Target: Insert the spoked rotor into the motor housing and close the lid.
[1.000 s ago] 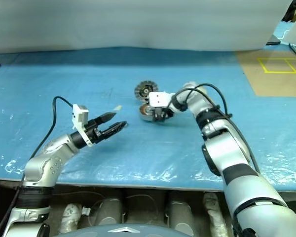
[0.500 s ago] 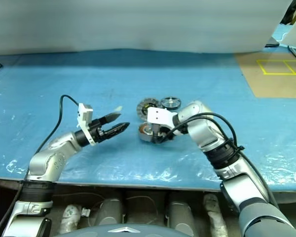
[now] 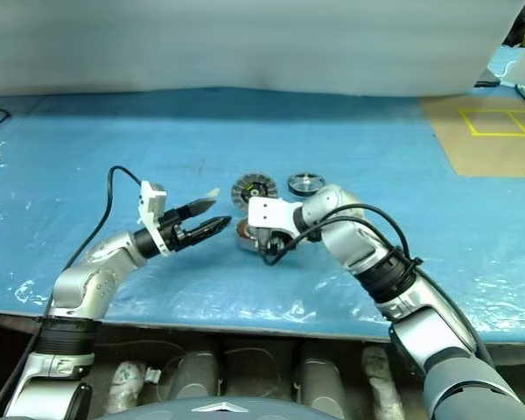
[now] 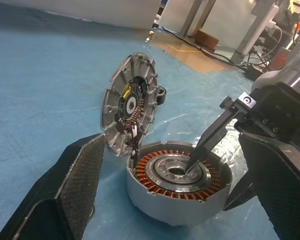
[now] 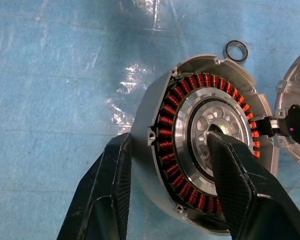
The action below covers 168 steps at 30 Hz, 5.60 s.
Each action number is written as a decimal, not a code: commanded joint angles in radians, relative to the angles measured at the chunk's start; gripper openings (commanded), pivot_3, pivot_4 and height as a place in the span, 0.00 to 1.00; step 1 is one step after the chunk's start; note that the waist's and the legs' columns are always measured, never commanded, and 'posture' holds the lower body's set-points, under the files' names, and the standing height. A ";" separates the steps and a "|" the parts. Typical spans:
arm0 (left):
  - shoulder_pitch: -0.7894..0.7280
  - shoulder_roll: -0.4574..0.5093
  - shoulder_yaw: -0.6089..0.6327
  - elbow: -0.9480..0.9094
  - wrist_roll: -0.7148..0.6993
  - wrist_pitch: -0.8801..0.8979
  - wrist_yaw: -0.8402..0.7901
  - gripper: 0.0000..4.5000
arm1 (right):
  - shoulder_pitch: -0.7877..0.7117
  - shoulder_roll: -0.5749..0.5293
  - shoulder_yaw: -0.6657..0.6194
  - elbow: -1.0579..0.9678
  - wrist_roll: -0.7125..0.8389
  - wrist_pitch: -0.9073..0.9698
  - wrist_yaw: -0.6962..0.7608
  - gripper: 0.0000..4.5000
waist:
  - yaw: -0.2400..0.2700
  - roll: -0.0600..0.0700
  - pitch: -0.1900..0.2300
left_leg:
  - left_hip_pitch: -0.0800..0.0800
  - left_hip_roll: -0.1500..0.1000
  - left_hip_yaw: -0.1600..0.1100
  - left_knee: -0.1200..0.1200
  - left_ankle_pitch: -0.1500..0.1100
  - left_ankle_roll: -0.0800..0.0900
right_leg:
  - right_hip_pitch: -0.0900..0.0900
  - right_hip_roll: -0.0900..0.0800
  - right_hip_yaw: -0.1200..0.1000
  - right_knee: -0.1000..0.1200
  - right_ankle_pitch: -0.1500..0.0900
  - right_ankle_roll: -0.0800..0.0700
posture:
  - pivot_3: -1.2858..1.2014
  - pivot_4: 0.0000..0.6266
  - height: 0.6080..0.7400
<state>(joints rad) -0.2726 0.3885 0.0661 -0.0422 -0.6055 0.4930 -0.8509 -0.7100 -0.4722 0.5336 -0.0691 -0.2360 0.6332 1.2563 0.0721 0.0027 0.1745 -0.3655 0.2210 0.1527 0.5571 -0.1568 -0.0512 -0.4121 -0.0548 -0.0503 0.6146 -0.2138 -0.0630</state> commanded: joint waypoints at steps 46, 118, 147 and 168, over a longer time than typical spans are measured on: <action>-0.040 0.013 -0.057 0.316 0.220 -0.291 -0.106 1.00 | 0.477 0.203 -0.698 -0.357 0.447 0.079 -0.841 0.71 | 0.024 0.000 0.000 | -0.004 -0.008 0.001 -0.012 0.001 -0.002 | -0.005 -0.002 0.000 -0.008 0.000 0.002 | 0.52 0.24 1.00; -0.270 -0.069 -0.209 0.600 0.532 -0.400 -0.029 1.00 | 0.499 0.215 -0.644 -0.217 0.371 0.016 -1.074 1.00 | 0.024 0.004 -0.002 | -0.002 -0.015 -0.001 -0.016 0.001 -0.001 | -0.003 -0.007 0.000 -0.010 -0.001 0.007 | 0.52 0.24 1.00; -0.254 0.002 -0.215 0.613 0.538 -0.333 -0.082 0.26 | 0.501 0.208 -0.634 -0.219 0.372 0.023 -1.075 1.00 | 0.020 0.004 -0.003 | -0.001 -0.014 -0.001 -0.017 0.001 -0.001 | -0.003 -0.007 0.001 -0.010 -0.002 0.007 | 0.52 0.24 1.00; -0.215 0.003 -0.136 0.572 0.449 -0.431 -0.104 0.15 | 0.485 0.194 -0.624 -0.220 0.394 0.001 -1.040 1.00 | 0.019 0.004 -0.003 | -0.002 -0.014 -0.001 -0.017 0.001 0.000 | -0.004 -0.007 0.001 -0.011 -0.002 0.008 | 0.52 0.24 1.00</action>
<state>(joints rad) -0.5145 0.3726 -0.0881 0.5383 -0.1368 0.0764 -0.9231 -0.2064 -0.2734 -0.0836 -0.2518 0.1414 0.6577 0.2032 0.0909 0.0068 0.1720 -0.3685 0.2068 0.1517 0.5400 -0.1562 -0.0518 -0.4173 -0.0616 -0.0497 0.6040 -0.2155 -0.0554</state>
